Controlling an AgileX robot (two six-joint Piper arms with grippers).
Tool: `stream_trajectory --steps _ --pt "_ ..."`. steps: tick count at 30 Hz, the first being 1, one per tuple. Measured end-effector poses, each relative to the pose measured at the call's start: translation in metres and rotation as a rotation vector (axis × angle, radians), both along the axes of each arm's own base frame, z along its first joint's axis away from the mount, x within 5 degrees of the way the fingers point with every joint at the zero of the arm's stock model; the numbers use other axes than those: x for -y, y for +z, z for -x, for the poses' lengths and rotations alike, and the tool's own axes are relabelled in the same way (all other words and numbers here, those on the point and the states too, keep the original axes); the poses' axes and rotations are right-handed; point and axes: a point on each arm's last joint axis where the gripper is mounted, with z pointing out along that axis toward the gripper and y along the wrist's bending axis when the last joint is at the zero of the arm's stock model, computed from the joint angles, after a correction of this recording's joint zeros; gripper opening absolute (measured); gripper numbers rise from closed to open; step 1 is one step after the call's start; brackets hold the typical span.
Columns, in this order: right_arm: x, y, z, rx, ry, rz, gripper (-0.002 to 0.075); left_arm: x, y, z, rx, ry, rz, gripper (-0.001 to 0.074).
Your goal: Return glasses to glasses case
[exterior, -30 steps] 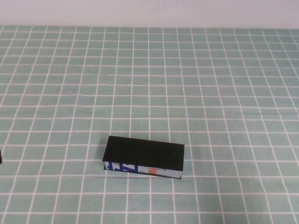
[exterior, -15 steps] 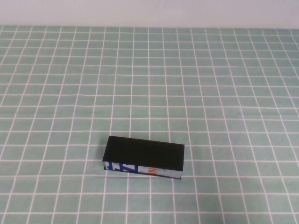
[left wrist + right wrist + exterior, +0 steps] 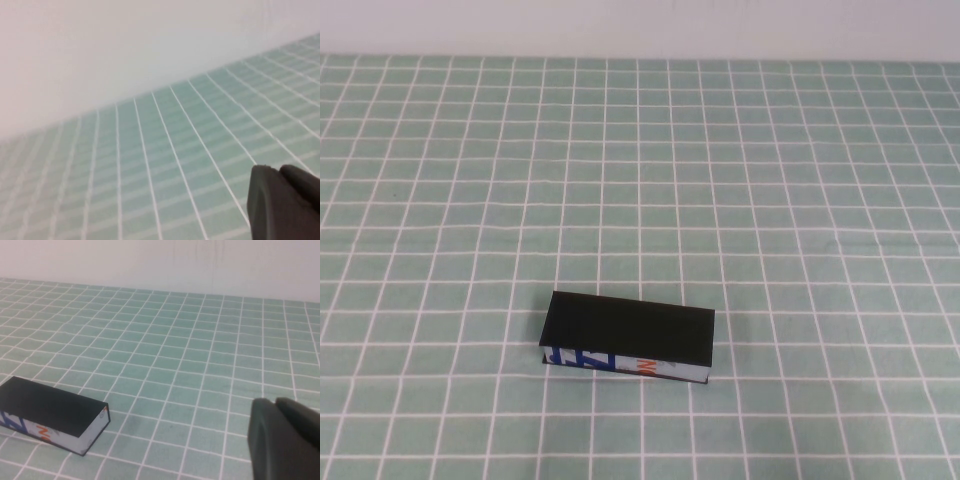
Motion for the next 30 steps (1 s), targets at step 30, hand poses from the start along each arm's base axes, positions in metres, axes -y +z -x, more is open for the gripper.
stream_trajectory --steps 30 --pt "0.0 0.0 0.0 0.0 0.0 0.0 -0.0011 0.001 -0.022 0.004 -0.237 -0.009 0.029 -0.0002"
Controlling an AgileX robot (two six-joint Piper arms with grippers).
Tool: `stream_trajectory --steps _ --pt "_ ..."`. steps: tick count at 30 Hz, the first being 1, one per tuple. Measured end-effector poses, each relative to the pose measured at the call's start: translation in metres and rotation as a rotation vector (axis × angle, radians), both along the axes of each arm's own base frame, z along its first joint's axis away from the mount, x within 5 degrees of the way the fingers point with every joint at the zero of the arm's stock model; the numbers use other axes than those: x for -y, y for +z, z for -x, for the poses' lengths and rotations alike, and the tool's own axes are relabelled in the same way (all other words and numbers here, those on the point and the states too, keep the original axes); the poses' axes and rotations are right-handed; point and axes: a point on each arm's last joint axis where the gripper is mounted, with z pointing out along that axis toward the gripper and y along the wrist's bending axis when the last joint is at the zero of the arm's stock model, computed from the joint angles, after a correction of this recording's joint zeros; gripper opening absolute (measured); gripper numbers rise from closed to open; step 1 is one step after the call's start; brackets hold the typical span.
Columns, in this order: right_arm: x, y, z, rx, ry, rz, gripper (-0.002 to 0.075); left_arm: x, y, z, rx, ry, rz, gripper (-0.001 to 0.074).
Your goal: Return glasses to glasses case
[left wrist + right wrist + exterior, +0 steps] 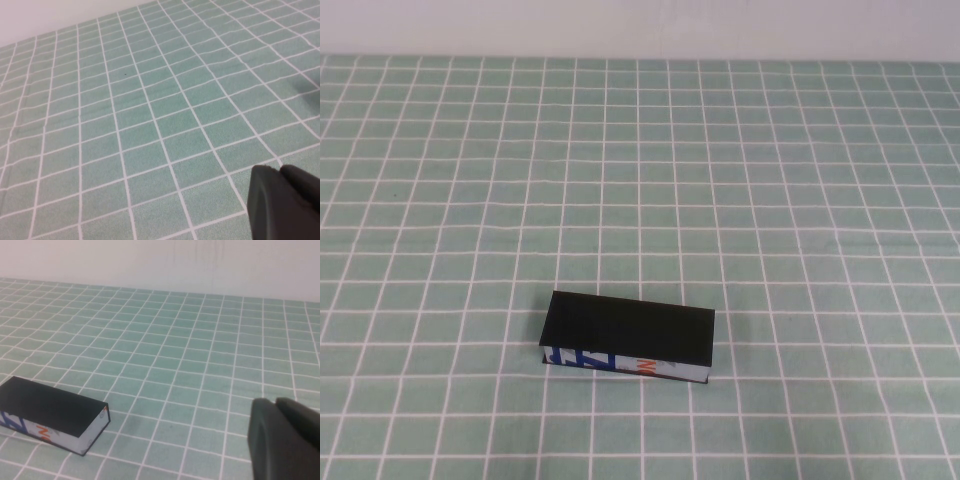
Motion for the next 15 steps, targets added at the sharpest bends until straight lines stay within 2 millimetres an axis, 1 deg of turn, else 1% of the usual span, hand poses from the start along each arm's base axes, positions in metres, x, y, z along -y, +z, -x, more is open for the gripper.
stream_trajectory --steps 8,15 --pt "0.0 0.0 0.0 0.0 0.0 0.0 -0.0011 0.0 0.0006 0.0 0.002 0.0 0.0 -0.0002" --pt "0.0018 -0.0004 -0.0006 0.006 -0.019 0.034 -0.0011 0.0 0.0006 0.0 0.002 0.0 0.0 -0.0002"
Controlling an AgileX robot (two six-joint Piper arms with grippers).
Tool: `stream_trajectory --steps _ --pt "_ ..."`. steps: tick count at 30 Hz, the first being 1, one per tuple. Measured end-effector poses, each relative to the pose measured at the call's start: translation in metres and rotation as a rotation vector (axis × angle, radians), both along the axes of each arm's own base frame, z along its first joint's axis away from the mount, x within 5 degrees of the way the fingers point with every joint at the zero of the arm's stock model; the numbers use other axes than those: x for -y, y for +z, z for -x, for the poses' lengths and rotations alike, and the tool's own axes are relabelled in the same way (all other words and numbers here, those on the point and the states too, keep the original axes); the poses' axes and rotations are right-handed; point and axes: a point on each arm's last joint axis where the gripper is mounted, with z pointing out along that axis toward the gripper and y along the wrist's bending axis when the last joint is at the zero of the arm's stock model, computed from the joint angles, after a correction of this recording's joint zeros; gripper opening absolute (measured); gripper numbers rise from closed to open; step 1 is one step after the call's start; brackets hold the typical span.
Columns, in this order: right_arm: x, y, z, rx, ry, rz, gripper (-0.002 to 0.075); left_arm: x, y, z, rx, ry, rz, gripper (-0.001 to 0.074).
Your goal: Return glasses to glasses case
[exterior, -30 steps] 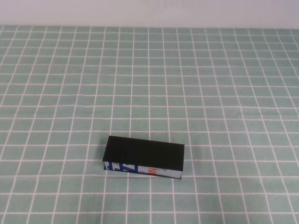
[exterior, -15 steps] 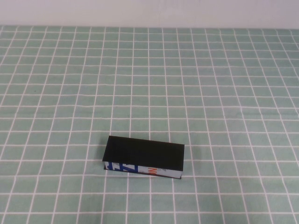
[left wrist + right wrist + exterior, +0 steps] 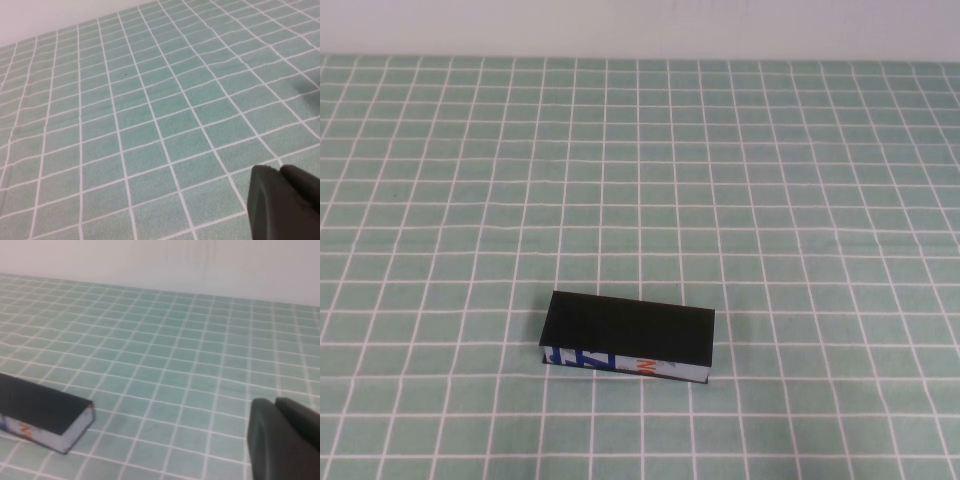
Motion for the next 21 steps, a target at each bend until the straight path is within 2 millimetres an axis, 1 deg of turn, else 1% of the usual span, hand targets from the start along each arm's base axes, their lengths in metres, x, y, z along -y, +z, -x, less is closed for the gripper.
stream_trajectory --steps 3,5,9,14,15,18,21 --pt "0.001 -0.004 -0.002 -0.004 -0.031 0.008 -0.0011 0.0 0.0 0.0 0.0 0.0 0.0 -0.0002" --pt "0.002 -0.013 -0.005 -0.02 -0.058 0.01 -0.0011 0.0 0.0 0.0 0.0 0.0 0.0 -0.0002" --pt "0.005 -0.038 -0.012 -0.032 -0.124 0.014 -0.0011 0.0 0.0 0.0 0.0 0.0 0.0 -0.0002" --pt "0.011 -0.079 -0.017 -0.031 -0.223 0.004 -0.0011 0.0 0.0 0.0 0.0 0.0 0.0 -0.0002" --pt "0.011 -0.084 -0.018 -0.043 -0.232 0.0 -0.0011 0.0 0.0 0.0 0.002 0.0 0.0 -0.0002" --pt "0.011 -0.094 -0.017 -0.124 -0.227 0.01 -0.0011 0.0 0.0 0.0 0.0 0.0 0.0 -0.0002" --pt "0.011 -0.095 -0.016 -0.13 -0.226 0.013 -0.0011 0.0 0.0 0.0 0.0 0.0 0.0 -0.0002"
